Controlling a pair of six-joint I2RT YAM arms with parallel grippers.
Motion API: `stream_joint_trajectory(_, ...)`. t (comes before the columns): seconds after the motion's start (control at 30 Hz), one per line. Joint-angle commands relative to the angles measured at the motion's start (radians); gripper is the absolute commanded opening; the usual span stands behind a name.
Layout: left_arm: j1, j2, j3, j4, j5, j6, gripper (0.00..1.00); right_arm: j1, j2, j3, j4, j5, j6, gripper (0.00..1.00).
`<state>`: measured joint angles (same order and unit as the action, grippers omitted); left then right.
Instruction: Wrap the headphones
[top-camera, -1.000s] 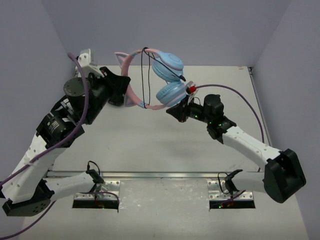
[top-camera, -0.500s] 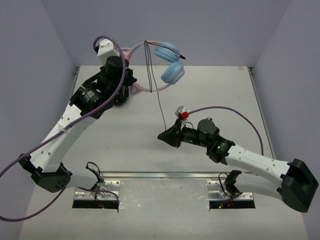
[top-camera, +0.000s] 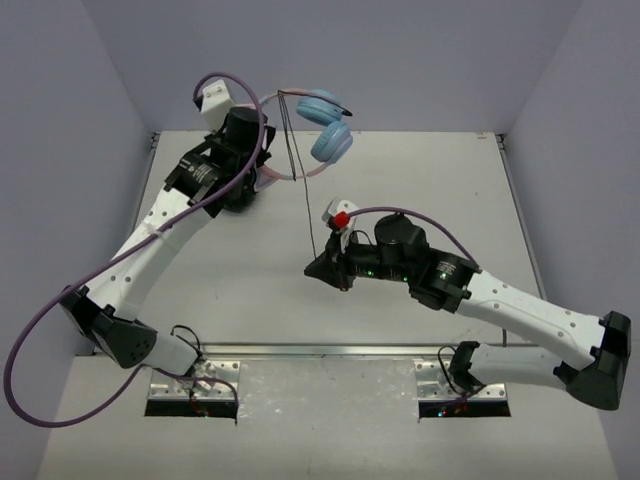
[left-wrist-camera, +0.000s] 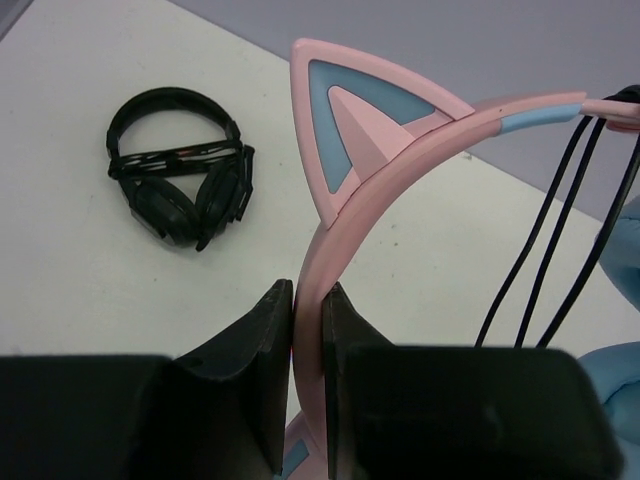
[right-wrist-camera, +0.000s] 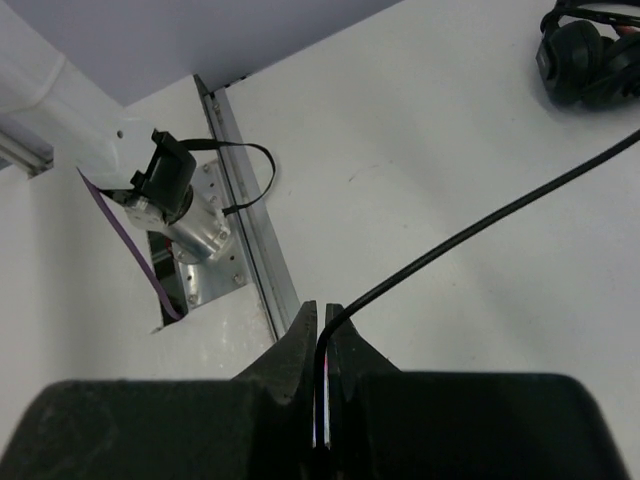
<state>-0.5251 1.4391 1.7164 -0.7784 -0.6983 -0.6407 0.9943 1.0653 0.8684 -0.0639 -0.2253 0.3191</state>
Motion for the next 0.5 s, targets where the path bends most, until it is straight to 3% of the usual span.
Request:
stream_joint_trajectory(0.0,0.011,-0.060,-0.110,0.247,-0.050,-0.043,0.01,0.020,0.079,0.218,-0.250,-0.014,-0.113,0.01)
stream_joint_trajectory(0.13,0.004,-0.118,-0.280,0.376,0.054,0.048,0.00,0.018,0.166,0.425,-0.424,0.024,-0.240,0.01)
stream_joint_trajectory(0.2,0.002,-0.134,-0.331,0.413,0.172,0.097,0.00,0.018,0.208,0.498,-0.506,0.067,-0.296,0.01)
stream_joint_trajectory(0.37,-0.024,-0.203,-0.518,0.502,0.432,0.219,0.00,0.018,0.297,0.665,-0.611,0.292,-0.506,0.01)
stream_joint_trajectory(0.47,-0.030,-0.244,-0.584,0.458,0.585,0.275,0.00,0.017,0.354,0.696,-0.655,0.422,-0.586,0.01)
